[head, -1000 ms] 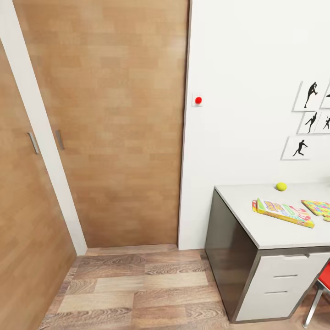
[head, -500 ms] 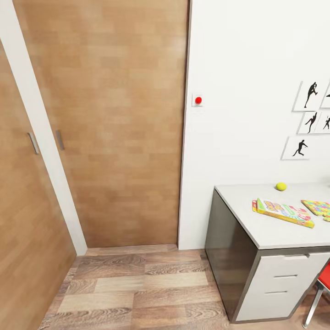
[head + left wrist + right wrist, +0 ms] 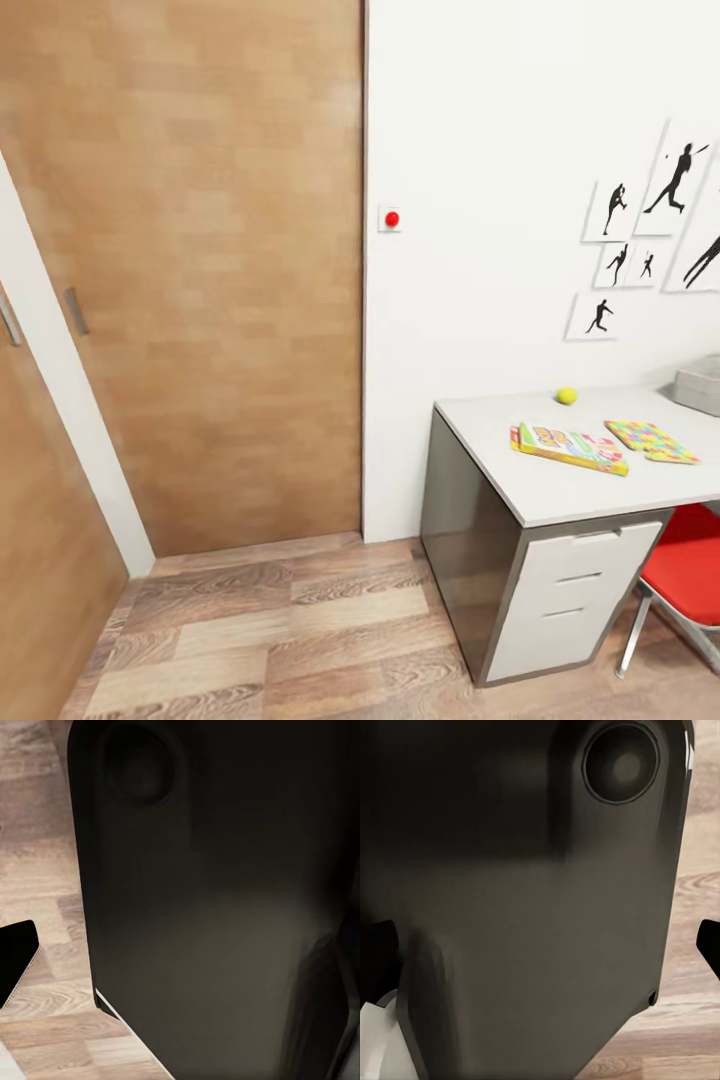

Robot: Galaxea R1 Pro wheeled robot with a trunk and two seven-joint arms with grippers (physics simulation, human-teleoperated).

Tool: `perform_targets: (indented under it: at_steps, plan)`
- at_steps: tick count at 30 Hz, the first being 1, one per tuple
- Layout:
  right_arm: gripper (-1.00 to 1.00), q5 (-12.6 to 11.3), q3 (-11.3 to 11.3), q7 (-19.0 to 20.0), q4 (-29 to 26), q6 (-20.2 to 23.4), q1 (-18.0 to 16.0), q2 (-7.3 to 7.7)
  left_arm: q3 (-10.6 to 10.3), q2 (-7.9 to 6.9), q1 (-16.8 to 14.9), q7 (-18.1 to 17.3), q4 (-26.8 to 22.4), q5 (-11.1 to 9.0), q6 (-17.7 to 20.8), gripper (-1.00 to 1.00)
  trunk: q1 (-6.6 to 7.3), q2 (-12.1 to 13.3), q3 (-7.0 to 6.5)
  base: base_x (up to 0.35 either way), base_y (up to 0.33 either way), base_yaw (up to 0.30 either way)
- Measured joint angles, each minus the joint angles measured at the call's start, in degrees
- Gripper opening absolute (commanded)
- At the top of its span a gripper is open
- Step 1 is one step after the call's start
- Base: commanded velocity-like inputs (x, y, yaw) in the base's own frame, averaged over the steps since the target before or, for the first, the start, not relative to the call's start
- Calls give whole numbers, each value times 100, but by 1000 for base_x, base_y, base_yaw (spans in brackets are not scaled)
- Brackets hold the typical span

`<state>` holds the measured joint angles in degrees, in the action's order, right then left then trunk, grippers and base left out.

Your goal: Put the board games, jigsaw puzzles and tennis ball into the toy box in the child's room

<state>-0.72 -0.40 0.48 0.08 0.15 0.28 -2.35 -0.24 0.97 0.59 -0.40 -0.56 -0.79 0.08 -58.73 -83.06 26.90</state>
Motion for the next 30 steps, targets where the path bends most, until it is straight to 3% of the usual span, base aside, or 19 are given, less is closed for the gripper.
perform_targets:
  at_steps: [15,21,30]
  plan:
    - [100,-4,0,0,0,-5,0,0,-49,0,0,0,0,25,10,100,0,0,4,0,0,-250]
    - [100,6,2,0,1,-10,-1,11,-55,-16,1,0,0,31,24,100,131,239,-101,0,0,-40]
    - [100,17,15,0,-2,-14,-1,150,-45,-69,-2,7,-70,33,19,100,329,600,-262,0,0,-3]
